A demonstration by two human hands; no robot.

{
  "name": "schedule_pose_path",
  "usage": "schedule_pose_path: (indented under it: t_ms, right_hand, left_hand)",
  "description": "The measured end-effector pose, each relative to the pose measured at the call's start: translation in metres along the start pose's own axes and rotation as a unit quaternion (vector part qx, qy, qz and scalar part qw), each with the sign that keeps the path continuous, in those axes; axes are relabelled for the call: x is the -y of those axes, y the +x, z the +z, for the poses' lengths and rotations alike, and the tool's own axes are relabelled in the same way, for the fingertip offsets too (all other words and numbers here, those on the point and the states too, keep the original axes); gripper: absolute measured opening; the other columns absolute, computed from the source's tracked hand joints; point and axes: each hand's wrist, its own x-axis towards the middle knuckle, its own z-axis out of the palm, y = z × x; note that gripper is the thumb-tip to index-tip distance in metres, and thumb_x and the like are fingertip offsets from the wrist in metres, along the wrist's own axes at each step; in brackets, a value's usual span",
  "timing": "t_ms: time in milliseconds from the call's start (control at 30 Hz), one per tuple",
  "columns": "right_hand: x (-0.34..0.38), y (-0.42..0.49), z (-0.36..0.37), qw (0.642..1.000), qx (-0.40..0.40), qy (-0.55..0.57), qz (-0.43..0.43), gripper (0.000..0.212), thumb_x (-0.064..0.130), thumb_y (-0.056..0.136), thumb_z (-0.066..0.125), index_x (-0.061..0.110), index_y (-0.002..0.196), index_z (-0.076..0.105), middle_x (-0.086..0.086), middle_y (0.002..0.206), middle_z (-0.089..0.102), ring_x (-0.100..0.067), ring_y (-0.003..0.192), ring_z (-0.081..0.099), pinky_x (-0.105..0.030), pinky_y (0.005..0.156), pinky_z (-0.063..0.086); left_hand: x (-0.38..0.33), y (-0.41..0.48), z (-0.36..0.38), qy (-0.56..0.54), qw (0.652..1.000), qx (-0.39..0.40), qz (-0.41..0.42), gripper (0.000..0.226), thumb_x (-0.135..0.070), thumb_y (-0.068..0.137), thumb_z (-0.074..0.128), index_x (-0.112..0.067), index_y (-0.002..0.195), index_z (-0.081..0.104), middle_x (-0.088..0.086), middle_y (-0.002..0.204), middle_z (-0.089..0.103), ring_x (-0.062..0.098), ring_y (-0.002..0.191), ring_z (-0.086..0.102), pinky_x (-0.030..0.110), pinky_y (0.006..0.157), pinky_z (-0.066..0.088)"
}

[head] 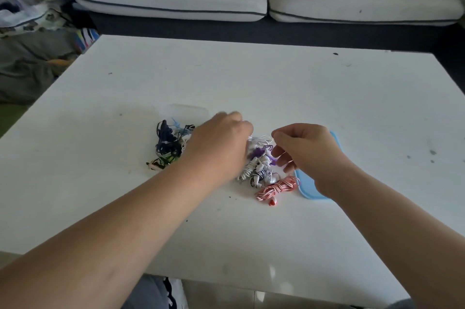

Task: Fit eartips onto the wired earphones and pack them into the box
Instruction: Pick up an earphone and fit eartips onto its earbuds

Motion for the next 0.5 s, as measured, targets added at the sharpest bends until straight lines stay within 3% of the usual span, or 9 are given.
schedule_pose_path:
  t_ms: [100,200,367,500]
  right_hand:
    - [-0.005,-0.003,-0.004,1.000,0.018,-0.021,0.010,0.018,0.013,0.095,0.058,0.008,0.089,0.074,-0.015,0.079,0.075,-0.018,0.057,0.063,-0.034,0.059,0.055]
    - [-0.009,-0.004,-0.005,0.998,0.043,-0.045,0.022,0.017,0.014,0.096,0.058,0.008,0.090,0.073,-0.016,0.084,0.076,-0.017,0.057,0.065,-0.031,0.056,0.056]
    - [-0.010,-0.002,-0.007,0.996,0.056,-0.067,0.026,0.018,0.013,0.097,0.055,0.013,0.093,0.073,-0.010,0.084,0.078,-0.014,0.061,0.070,-0.033,0.063,0.058]
    - [-0.010,-0.002,-0.008,0.997,0.051,-0.060,0.021,0.023,0.008,0.096,0.051,0.015,0.096,0.073,-0.010,0.085,0.078,-0.014,0.062,0.070,-0.039,0.070,0.060]
  left_hand:
    - [-0.008,-0.002,0.018,-0.035,0.989,0.134,-0.056,0.011,-0.022,0.092,0.060,-0.017,0.102,0.061,0.001,0.096,0.063,0.027,0.089,0.062,0.032,0.068,0.045]
    - [-0.007,-0.003,0.035,-0.064,0.973,0.202,-0.092,0.022,-0.017,0.088,0.059,-0.023,0.109,0.058,0.000,0.094,0.065,0.028,0.088,0.064,0.034,0.070,0.051]
    - [-0.007,-0.001,0.035,-0.157,0.954,0.211,-0.145,0.042,-0.015,0.087,0.063,-0.029,0.126,0.060,-0.007,0.108,0.068,0.021,0.100,0.065,0.037,0.089,0.056]
    - [-0.009,0.008,0.017,-0.223,0.939,0.180,-0.190,0.016,-0.022,0.086,0.068,-0.023,0.102,0.068,-0.010,0.093,0.068,0.018,0.086,0.065,0.027,0.073,0.052]
